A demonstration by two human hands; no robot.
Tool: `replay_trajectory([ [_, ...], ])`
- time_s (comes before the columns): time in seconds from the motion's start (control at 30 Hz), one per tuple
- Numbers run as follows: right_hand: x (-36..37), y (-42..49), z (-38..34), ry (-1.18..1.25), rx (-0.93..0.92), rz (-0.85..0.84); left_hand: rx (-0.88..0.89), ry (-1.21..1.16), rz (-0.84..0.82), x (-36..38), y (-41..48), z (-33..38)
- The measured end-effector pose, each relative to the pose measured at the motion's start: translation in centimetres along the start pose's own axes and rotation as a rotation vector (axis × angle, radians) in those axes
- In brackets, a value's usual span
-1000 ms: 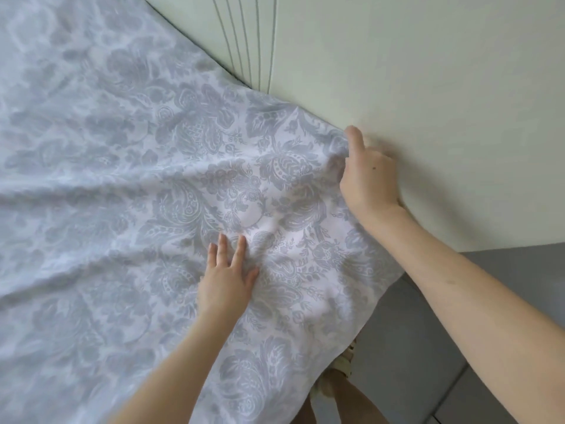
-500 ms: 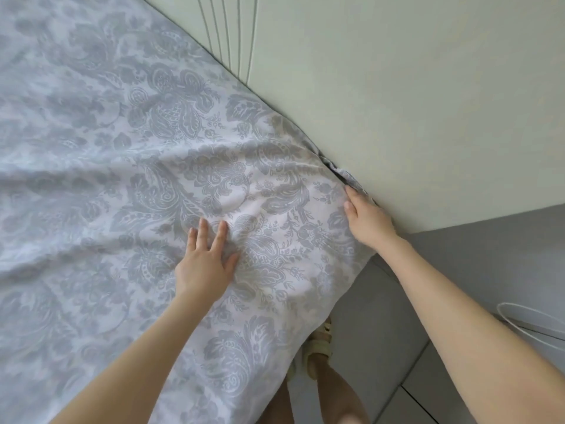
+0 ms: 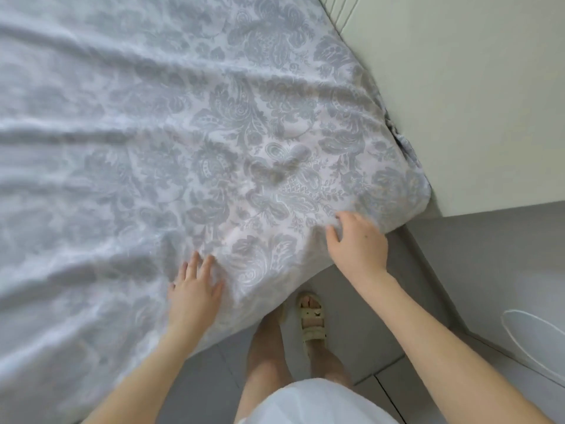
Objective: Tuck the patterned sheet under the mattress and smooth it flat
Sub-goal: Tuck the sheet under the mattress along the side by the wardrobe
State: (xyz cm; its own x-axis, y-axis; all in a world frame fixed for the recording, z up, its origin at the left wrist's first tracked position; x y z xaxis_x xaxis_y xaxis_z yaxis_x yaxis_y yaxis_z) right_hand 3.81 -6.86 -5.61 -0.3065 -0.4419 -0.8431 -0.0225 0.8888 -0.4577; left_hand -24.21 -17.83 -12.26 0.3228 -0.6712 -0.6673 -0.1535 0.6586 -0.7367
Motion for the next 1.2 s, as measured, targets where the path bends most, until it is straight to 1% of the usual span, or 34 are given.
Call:
replay_trajectory([
  [0.03,1.0,-1.1,-1.6,-0.023,-0.075,-0.07,-0.094,-0.121,0.049,1.0,-1.8,-1.9],
  [0.1,3.5,-3.1,-4.5,-0.076,-0.231,-0.198,-0.337,-0.326,0.163,3.0,-5.8,-5.8],
  [0.2,7.1,-6.3,-9.4,-0.225,-0.502,-0.356,-0.715,-0.658,0.246,6.7,-11.7,-11.8],
  [0.27,9.8,-8.7,-12.5,-0.374,-0.655,-0.437,-0.949,-0.985,0.24,10.3,-14.6,-16.0],
  [0.33,12.5,-11.3,-15.7,-0.472,-0.791,-0.47,-1.15,-1.444,0.243,14.3,-16.5,-19.3],
  [0.37,13.8,-12.5,-17.3,-0.508,-0.846,-0.478,-1.185,-1.721,0.256,16.2,-16.9,-20.4],
  [0.4,15.2,-13.5,-18.8,-0.543,-0.891,-0.48,-1.169,-1.961,0.267,17.6,-17.2,-21.1],
  [0.43,16.7,-14.5,-20.3,-0.577,-0.933,-0.486,-1.128,-2.151,0.296,18.8,-17.3,-21.8],
  [0.5,19.5,-16.1,-23.6,-0.622,-1.01,-0.492,-1.052,-2.377,0.375,20.1,-16.9,-23.2],
  [0.6,23.6,-17.2,-28.7,-0.728,-1.033,-0.486,-0.996,-2.52,0.463,21.6,-14.9,-26.1],
  [0.7,27.8,-16.8,-32.5,-0.851,-0.952,-0.518,-0.904,-2.595,0.449,22.6,-12.3,-28.2],
  [0.77,30.2,-15.9,-33.6,-0.924,-0.87,-0.587,-0.824,-2.584,0.389,22.7,-10.5,-28.4],
  [0.83,31.6,-15.1,-34.1,-1.029,-0.83,-0.622,-0.712,-2.594,0.326,22.1,-8.6,-28.0],
  [0.9,32.5,-14.6,-34.5,-1.141,-0.839,-0.603,-0.607,-2.687,0.354,21.9,-6.9,-27.3],
  [0.93,32.7,-14.3,-34.6,-1.176,-0.852,-0.592,-0.595,-2.732,0.414,21.6,-6.5,-26.9],
  [1.0,32.9,-14.1,-34.7,-1.209,-0.867,-0.569,-0.689,-2.741,0.547,22.0,-6.6,-26.6],
  [1.07,32.9,-14.3,-34.7,-1.232,-0.877,-0.551,-0.786,-2.698,0.625,23.1,-8.0,-26.1],
  [1.13,32.7,-14.7,-34.8,-1.252,-0.867,-0.563,-0.791,-2.66,0.664,23.9,-10.7,-25.6],
  [1.2,32.3,-15.3,-34.8,-1.259,-0.823,-0.621,-0.806,-2.571,0.736,23.6,-14.8,-25.1],
])
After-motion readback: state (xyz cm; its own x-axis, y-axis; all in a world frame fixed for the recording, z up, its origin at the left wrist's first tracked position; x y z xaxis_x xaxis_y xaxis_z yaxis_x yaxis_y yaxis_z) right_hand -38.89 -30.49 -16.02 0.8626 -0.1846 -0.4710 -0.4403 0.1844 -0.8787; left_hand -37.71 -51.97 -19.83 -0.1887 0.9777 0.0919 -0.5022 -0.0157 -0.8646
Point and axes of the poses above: each hand's wrist, its own y-axis towards the middle knuckle, its own x-axis out of the palm, z = x × y, the point moved 3 cm from there along y, towards the middle knuckle, and after that the axes turned 9 degrees about -z, right-handed, at the moved point
